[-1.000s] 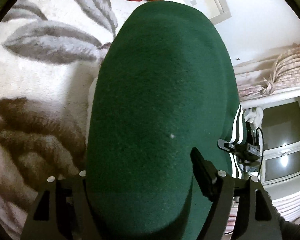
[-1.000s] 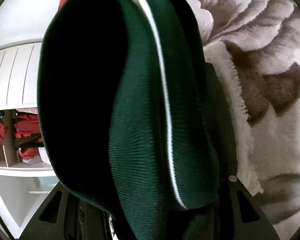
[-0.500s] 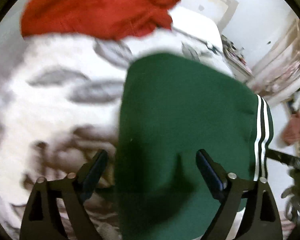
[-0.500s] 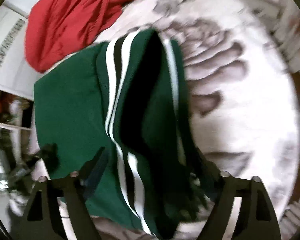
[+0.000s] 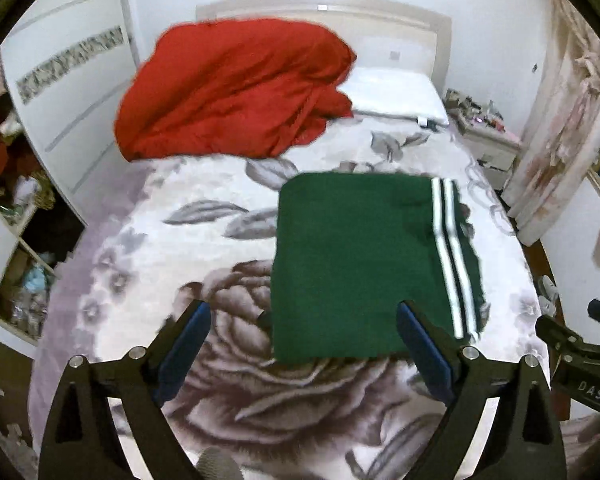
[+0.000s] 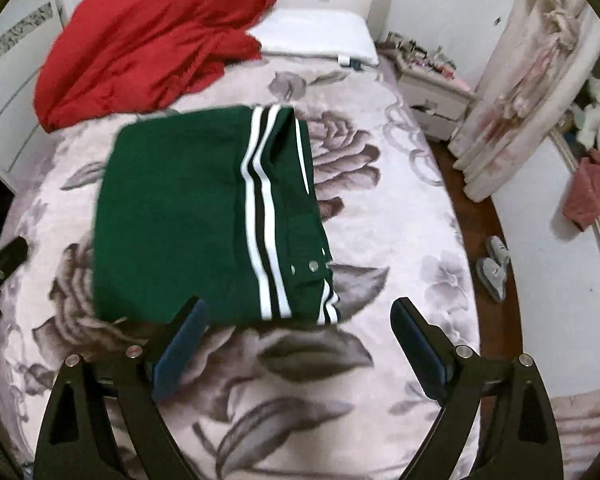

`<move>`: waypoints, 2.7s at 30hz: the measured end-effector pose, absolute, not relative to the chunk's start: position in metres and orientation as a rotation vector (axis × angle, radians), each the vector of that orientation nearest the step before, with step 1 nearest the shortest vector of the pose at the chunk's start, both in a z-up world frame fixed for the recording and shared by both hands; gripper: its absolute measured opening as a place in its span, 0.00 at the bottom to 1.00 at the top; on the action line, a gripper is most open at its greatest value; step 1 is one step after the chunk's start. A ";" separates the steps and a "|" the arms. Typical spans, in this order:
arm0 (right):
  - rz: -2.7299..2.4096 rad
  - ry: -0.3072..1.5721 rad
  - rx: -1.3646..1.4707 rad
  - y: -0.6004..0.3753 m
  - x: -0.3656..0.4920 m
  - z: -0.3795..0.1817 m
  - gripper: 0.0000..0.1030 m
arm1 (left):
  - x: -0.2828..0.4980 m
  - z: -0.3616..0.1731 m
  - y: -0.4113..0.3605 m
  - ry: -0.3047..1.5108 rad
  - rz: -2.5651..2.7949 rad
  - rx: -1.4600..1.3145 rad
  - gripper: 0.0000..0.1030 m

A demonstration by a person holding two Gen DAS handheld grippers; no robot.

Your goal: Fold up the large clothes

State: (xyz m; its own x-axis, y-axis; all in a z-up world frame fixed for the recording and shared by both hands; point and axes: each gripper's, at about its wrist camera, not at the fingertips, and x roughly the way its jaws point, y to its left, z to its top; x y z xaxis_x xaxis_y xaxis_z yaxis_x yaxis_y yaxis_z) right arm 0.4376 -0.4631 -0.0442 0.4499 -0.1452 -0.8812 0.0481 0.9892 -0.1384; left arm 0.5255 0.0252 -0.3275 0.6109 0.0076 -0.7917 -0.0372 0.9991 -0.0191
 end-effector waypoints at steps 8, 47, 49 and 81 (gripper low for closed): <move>-0.127 0.953 -0.090 -0.459 0.307 0.085 0.92 | 0.415 -0.224 0.013 0.814 0.036 -0.022 0.92; -0.073 0.681 -0.058 -0.461 0.017 0.331 0.97 | 0.221 -0.079 0.007 0.609 0.062 -0.061 0.94; -0.057 0.680 -0.053 -0.461 0.015 0.332 0.98 | 0.219 -0.077 0.007 0.598 0.066 -0.066 0.95; -0.059 0.637 -0.068 -0.459 -0.007 0.336 1.00 | 0.212 -0.070 0.006 0.580 0.088 -0.052 0.96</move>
